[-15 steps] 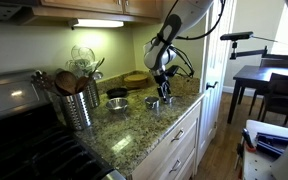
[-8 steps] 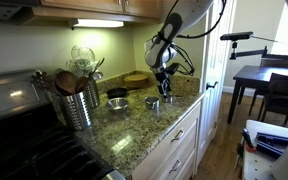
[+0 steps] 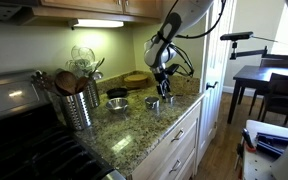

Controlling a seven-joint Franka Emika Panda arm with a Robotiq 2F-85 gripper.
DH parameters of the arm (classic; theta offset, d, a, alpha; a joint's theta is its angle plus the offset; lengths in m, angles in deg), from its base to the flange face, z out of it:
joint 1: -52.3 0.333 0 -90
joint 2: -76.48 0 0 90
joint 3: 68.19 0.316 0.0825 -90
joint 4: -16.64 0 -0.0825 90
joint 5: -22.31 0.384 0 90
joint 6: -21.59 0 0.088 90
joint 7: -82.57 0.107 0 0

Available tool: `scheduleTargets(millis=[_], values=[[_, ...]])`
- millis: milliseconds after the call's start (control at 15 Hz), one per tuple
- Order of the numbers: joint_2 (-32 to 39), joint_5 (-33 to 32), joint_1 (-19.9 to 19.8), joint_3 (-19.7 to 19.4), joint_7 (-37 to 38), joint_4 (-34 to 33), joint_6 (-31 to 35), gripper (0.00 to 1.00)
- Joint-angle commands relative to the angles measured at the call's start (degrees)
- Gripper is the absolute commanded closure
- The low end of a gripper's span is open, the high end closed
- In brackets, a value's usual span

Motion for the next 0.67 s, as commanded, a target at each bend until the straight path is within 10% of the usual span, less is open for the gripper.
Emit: scheduleTargets(millis=[0, 600], values=[[0.18, 1.52, -0.97, 1.1, 1.01, -0.14, -0.4, 0.0], [0.79, 1.8, -0.85, 0.84, 1.77, 1.01, 0.11, 0.0]])
